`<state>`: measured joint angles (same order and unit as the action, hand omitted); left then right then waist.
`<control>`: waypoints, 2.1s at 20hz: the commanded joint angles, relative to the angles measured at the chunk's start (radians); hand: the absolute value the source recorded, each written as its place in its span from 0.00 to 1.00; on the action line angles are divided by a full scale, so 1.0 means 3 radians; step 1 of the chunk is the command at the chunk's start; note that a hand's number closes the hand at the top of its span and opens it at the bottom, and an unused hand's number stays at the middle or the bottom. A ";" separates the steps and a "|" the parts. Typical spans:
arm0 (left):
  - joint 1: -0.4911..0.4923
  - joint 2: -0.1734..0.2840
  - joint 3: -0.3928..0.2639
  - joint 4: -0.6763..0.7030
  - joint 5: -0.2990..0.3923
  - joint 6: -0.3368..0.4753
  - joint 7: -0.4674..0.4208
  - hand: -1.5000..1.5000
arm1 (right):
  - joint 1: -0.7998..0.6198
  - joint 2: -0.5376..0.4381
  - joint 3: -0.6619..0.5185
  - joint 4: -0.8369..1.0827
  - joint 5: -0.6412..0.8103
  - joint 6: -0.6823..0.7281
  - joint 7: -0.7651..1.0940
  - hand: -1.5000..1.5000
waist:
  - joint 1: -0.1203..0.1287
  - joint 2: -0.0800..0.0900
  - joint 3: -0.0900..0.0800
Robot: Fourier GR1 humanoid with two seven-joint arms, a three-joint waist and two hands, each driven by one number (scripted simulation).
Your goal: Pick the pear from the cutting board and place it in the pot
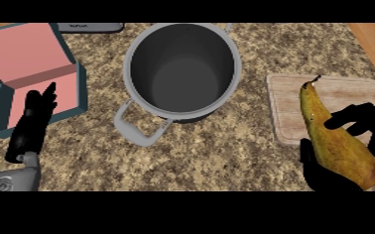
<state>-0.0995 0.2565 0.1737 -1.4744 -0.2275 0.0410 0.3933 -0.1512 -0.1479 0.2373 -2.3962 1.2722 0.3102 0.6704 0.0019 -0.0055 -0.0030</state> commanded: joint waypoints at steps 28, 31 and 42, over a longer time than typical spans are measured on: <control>-0.0086 -0.0033 0.0014 0.0263 -0.0055 -0.0004 -0.0154 0.50 | -0.2649 0.0492 0.0017 0.3167 -0.1509 -0.0500 0.1335 1.00 | 0.0068 0.0039 0.0007; -0.0090 0.0160 0.0122 0.0058 0.0142 -0.0269 -0.0010 0.50 | -0.2729 0.0492 0.0130 0.3559 -0.1715 -0.0918 0.1330 0.00 | 0.0121 0.0032 0.0008; -0.0116 0.0086 0.0092 0.0175 0.0046 -0.0154 -0.0126 0.50 | -0.2635 0.0493 0.0039 0.3658 -0.1942 -0.2800 0.0707 0.00 | 0.0072 0.0033 0.0010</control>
<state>-0.1319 0.2659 0.1865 -1.4358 -0.2233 0.0075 0.3679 -0.9689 -0.0018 0.2521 -1.2951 0.6917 -0.3351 0.8994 0.0312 0.0056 0.0000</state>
